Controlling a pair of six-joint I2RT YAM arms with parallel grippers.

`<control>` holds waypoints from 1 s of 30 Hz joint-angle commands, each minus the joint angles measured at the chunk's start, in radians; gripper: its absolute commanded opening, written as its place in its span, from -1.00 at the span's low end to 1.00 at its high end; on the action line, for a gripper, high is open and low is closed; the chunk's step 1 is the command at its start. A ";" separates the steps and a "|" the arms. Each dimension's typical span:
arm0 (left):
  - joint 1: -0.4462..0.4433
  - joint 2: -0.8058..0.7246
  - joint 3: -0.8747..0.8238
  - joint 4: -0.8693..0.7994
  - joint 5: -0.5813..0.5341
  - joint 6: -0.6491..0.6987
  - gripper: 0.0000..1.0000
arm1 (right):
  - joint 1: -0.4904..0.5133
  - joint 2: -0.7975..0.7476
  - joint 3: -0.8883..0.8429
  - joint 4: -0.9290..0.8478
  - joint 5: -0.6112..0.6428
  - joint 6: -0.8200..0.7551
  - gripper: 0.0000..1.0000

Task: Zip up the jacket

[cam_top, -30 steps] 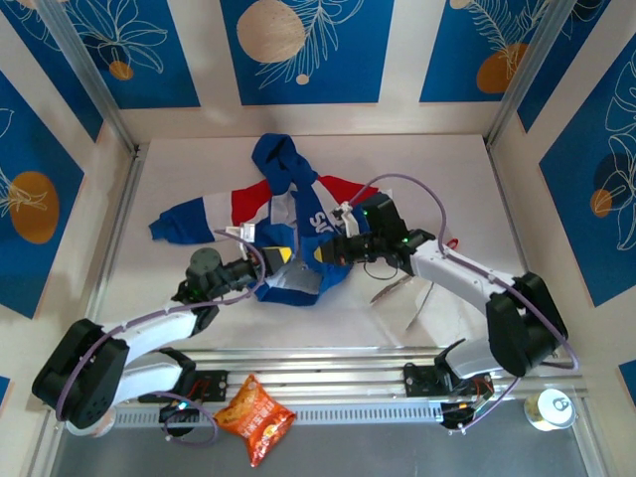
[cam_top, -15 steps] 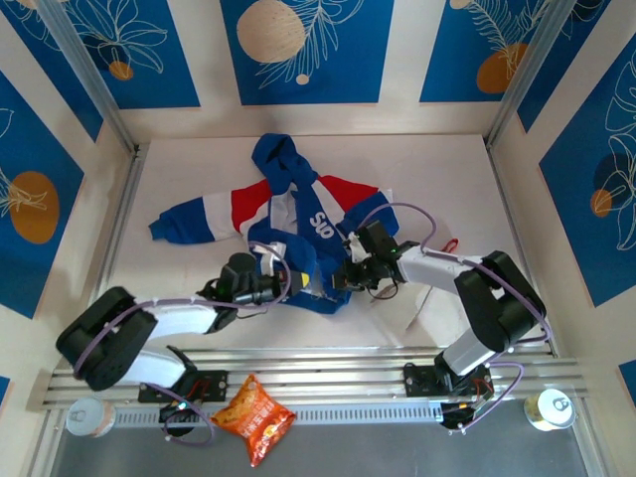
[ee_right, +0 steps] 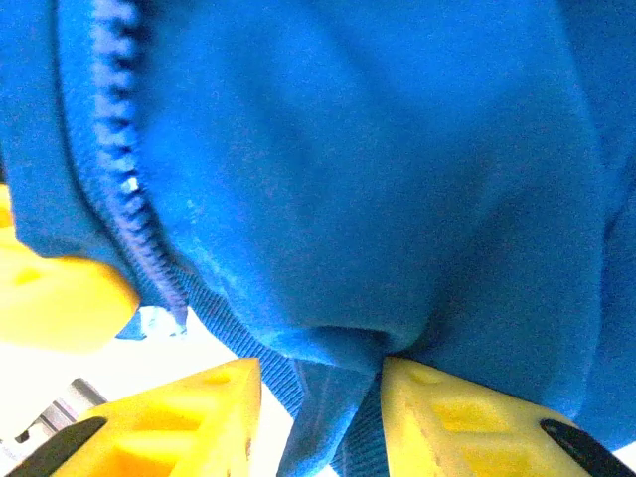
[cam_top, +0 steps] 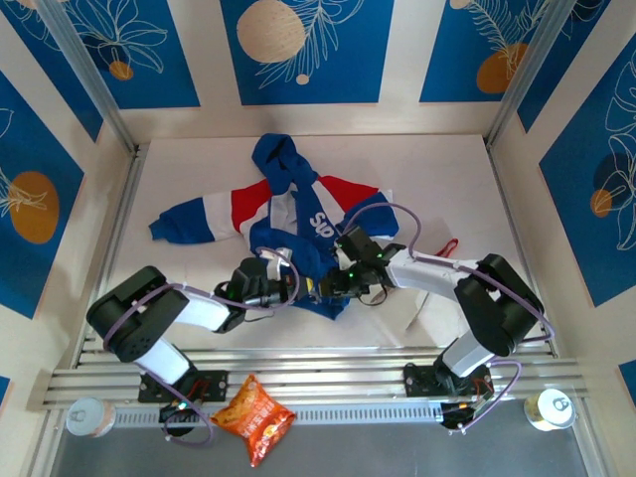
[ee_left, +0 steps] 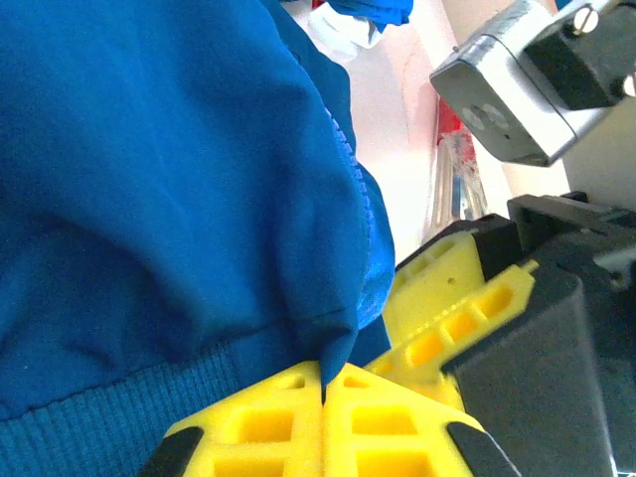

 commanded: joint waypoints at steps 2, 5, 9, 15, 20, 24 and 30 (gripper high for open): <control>-0.007 0.024 0.001 0.035 -0.015 -0.015 -1.00 | 0.030 0.019 0.035 -0.089 0.073 0.025 -0.22; -0.007 0.048 -0.005 0.070 -0.010 -0.034 -1.00 | 0.040 0.041 0.047 -0.097 0.084 0.027 -0.17; -0.008 0.098 -0.021 0.153 -0.006 -0.073 -1.00 | 0.059 0.065 0.075 -0.106 0.097 0.035 -0.08; -0.008 0.173 -0.046 0.288 0.000 -0.120 -1.00 | 0.097 0.115 0.126 -0.119 0.118 0.047 -0.01; -0.003 0.162 -0.055 0.282 -0.003 -0.116 -1.00 | 0.127 0.164 0.144 -0.138 0.169 0.065 -0.79; 0.013 0.117 -0.063 0.240 0.006 -0.108 -1.00 | 0.128 0.079 0.079 -0.085 0.199 0.058 -1.00; 0.057 -0.001 -0.049 0.176 0.053 -0.109 -1.00 | 0.082 -0.095 0.017 -0.036 0.159 0.015 -1.00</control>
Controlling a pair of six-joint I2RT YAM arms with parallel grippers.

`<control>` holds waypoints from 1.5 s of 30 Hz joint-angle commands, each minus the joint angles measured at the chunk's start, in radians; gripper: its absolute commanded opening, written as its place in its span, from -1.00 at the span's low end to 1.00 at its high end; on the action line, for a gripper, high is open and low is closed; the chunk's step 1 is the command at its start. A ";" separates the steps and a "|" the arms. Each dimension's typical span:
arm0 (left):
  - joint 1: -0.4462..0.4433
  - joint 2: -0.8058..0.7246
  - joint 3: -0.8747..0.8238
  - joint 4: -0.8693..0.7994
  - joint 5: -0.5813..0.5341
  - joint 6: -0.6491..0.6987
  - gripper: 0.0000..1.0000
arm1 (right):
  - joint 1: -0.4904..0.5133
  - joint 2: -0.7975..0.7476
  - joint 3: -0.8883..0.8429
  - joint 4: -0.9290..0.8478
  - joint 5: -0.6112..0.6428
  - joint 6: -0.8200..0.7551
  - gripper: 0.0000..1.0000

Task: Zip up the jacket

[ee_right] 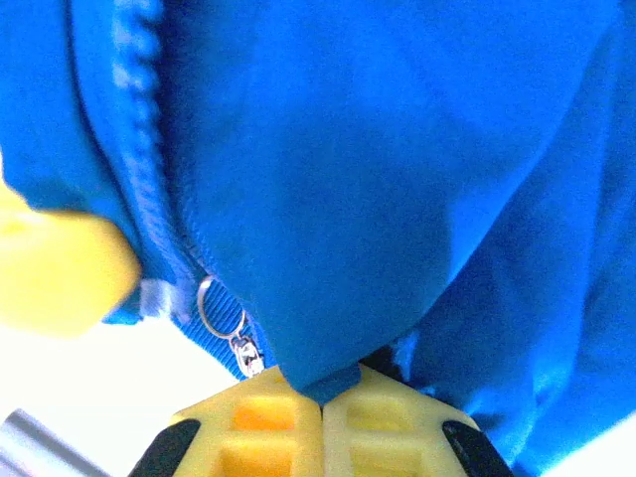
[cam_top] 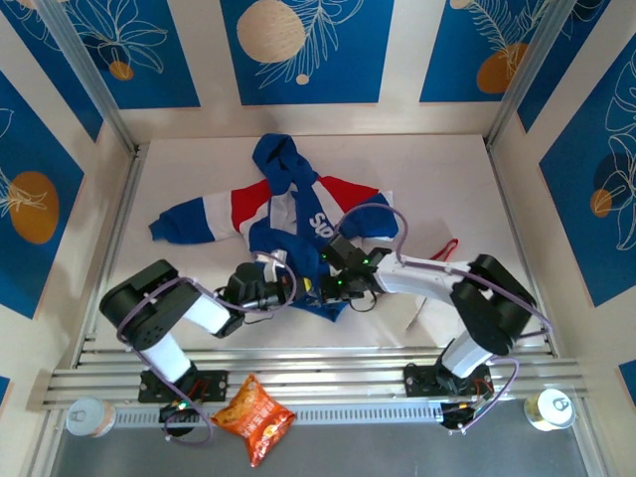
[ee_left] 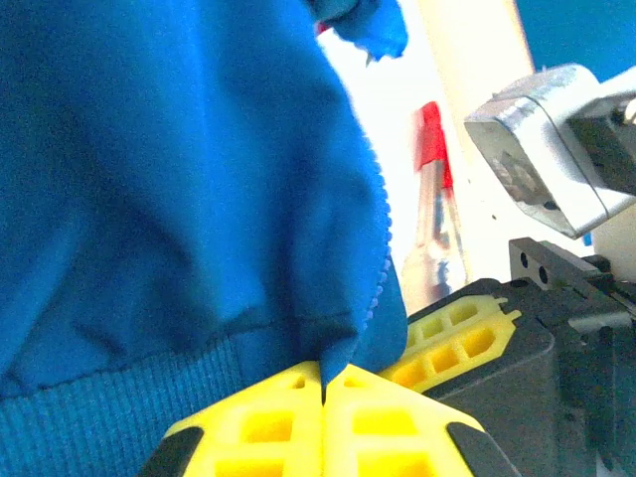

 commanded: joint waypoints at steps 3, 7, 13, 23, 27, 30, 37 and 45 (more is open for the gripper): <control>0.036 -0.147 0.038 -0.128 0.048 0.048 -1.00 | -0.045 -0.147 -0.031 0.043 -0.058 -0.066 -1.00; 0.038 -0.281 0.085 -0.315 0.051 0.137 -1.00 | -0.078 -0.210 -0.032 0.072 -0.149 -0.121 -1.00; 0.037 -0.445 0.127 -0.447 0.078 0.205 -1.00 | -0.163 -0.265 -0.075 0.214 -0.398 -0.161 -1.00; 0.037 -0.642 0.023 -0.237 0.006 0.308 -1.00 | -0.213 -0.323 -0.060 0.309 -0.584 -0.272 -1.00; 0.037 -0.686 0.036 -0.296 -0.012 0.356 -1.00 | -0.214 -0.327 -0.045 0.328 -0.596 -0.306 -1.00; 0.037 -0.710 0.055 -0.363 -0.015 0.393 -1.00 | -0.219 -0.315 -0.036 0.347 -0.604 -0.318 -1.00; 0.037 -0.703 0.041 -0.321 -0.033 0.361 -1.00 | -0.216 -0.296 -0.048 0.446 -0.628 -0.336 -1.00; 0.037 -0.701 0.007 -0.253 -0.056 0.292 -1.00 | -0.216 -0.282 -0.045 0.478 -0.621 -0.333 -1.00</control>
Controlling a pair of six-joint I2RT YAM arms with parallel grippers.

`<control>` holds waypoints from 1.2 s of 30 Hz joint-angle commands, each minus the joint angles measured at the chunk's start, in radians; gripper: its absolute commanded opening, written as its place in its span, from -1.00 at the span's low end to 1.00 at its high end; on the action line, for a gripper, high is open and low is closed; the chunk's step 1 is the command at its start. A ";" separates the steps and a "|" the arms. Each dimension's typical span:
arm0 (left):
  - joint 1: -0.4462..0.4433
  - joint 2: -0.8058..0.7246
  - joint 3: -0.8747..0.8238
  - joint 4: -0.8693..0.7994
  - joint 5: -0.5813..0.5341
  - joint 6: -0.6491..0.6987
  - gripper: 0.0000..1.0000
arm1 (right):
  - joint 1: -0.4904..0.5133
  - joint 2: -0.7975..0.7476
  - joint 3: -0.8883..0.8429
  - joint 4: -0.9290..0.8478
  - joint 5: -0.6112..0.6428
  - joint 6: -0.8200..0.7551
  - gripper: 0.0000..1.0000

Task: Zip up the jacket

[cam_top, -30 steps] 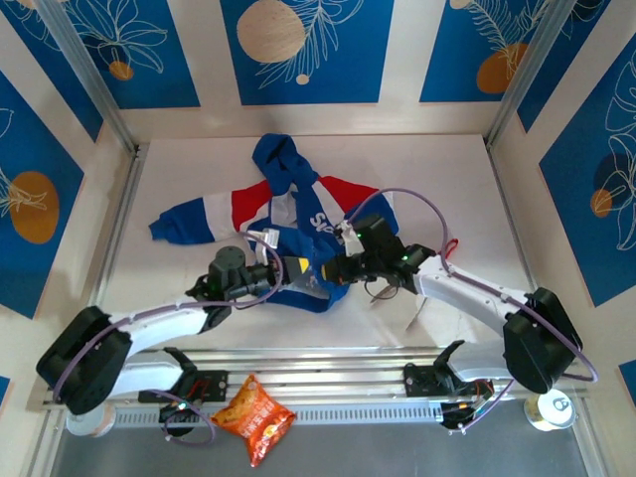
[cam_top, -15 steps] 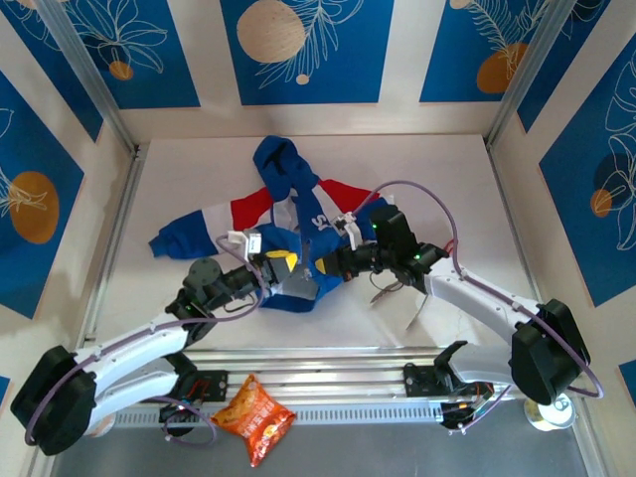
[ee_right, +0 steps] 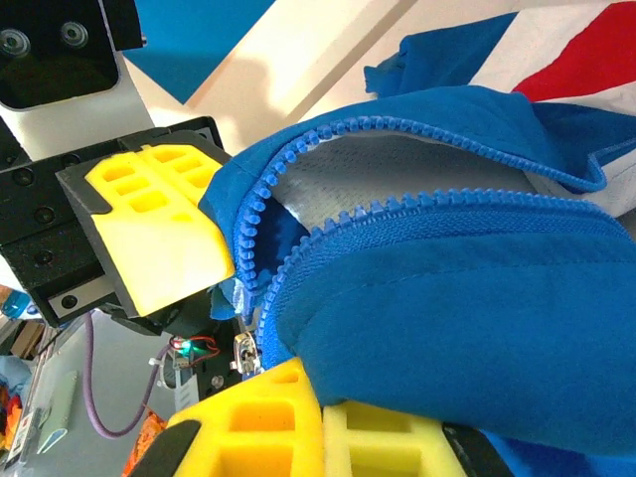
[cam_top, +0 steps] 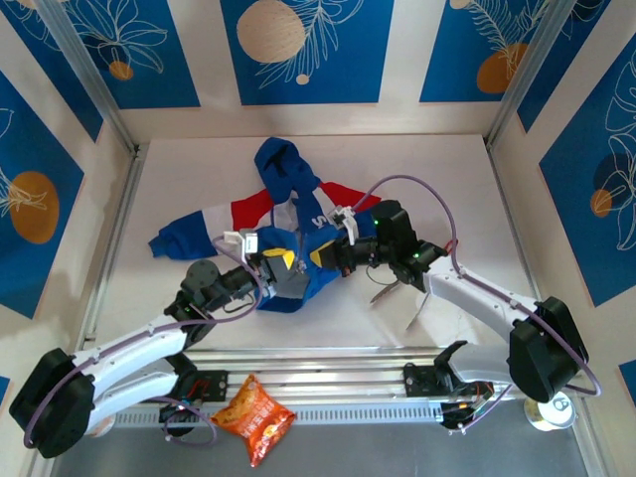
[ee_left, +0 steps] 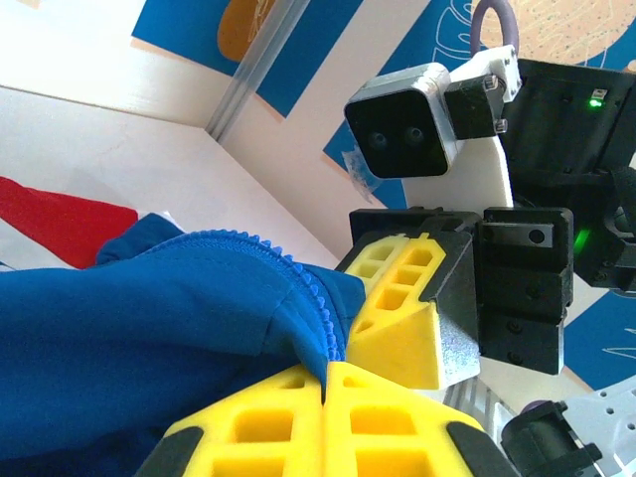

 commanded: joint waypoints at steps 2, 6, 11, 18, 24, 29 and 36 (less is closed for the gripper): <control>0.008 -0.011 -0.004 0.057 -0.015 -0.022 -1.00 | -0.001 0.011 0.024 0.047 -0.031 -0.014 -1.00; 0.008 -0.006 -0.005 0.056 -0.014 -0.028 -1.00 | 0.000 0.009 0.022 0.050 -0.024 -0.005 -1.00; 0.007 -0.009 -0.017 0.050 -0.020 -0.033 -1.00 | -0.001 0.009 0.020 0.073 -0.029 0.004 -1.00; 0.008 -0.053 -0.026 0.012 -0.048 -0.028 -1.00 | 0.000 0.020 0.020 0.080 -0.036 0.013 -1.00; 0.007 -0.082 -0.039 0.012 -0.082 -0.033 -1.00 | 0.007 0.027 0.021 0.086 -0.038 0.018 -1.00; 0.007 -0.064 -0.031 0.019 -0.067 -0.039 -1.00 | 0.014 0.034 0.028 0.085 -0.035 0.019 -1.00; 0.007 -0.037 -0.042 0.059 -0.058 -0.057 -1.00 | 0.025 0.039 0.037 0.091 -0.029 0.021 -1.00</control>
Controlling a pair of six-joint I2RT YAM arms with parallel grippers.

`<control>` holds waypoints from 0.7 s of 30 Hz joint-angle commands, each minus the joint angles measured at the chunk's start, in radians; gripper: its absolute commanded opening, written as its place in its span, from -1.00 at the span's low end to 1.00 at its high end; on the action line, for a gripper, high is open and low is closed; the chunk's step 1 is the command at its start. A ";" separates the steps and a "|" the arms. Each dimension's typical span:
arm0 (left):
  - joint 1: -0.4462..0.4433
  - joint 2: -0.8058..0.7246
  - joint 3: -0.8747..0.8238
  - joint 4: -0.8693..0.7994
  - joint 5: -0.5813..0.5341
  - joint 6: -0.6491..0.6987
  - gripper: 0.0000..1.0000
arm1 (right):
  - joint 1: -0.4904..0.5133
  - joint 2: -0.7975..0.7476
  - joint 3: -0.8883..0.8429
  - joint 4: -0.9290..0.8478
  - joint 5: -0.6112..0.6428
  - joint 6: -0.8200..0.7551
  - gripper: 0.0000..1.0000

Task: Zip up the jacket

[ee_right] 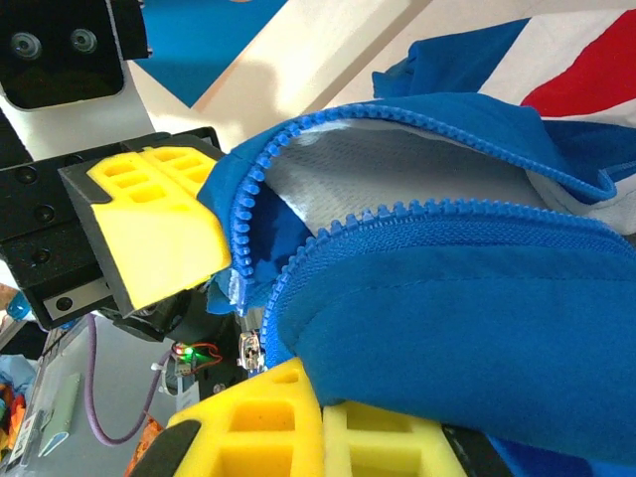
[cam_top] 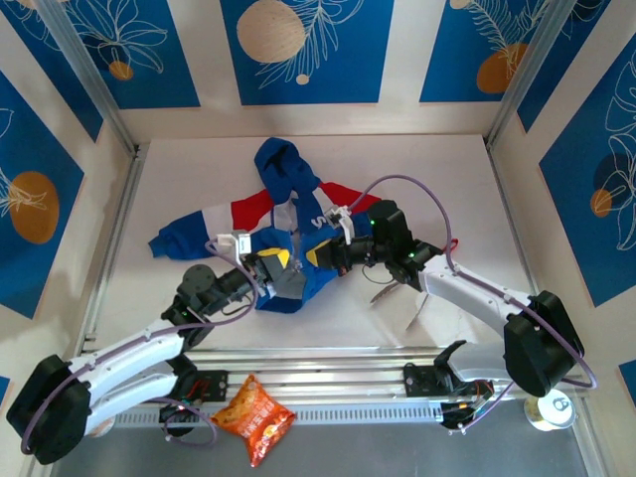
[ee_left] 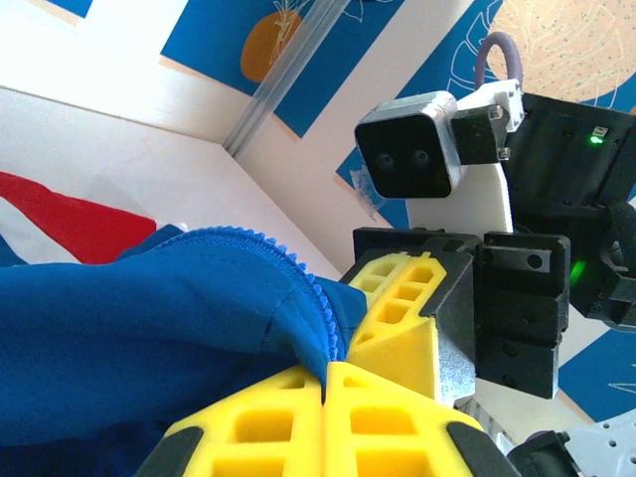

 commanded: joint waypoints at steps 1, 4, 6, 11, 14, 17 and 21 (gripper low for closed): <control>0.007 0.004 -0.014 0.056 0.001 -0.010 -1.00 | 0.011 0.008 0.038 0.036 -0.027 0.005 -1.00; 0.006 0.008 -0.013 0.064 0.005 -0.012 -1.00 | 0.014 0.008 0.040 0.037 -0.028 0.005 -1.00; 0.007 0.008 -0.014 0.065 0.006 -0.013 -1.00 | 0.015 0.008 0.039 0.040 -0.027 0.008 -1.00; 0.006 0.004 -0.024 0.074 0.007 -0.022 -1.00 | 0.014 0.009 0.037 0.048 -0.019 0.017 -1.00; 0.007 0.007 -0.030 0.079 0.005 -0.027 -1.00 | 0.015 0.006 0.036 0.059 -0.017 0.025 -1.00; 0.007 0.005 -0.034 0.085 0.005 -0.032 -1.00 | 0.014 0.007 0.037 0.062 -0.014 0.029 -1.00; 0.008 0.008 -0.038 0.088 0.008 -0.035 -1.00 | 0.014 0.008 0.038 0.065 -0.013 0.036 -1.00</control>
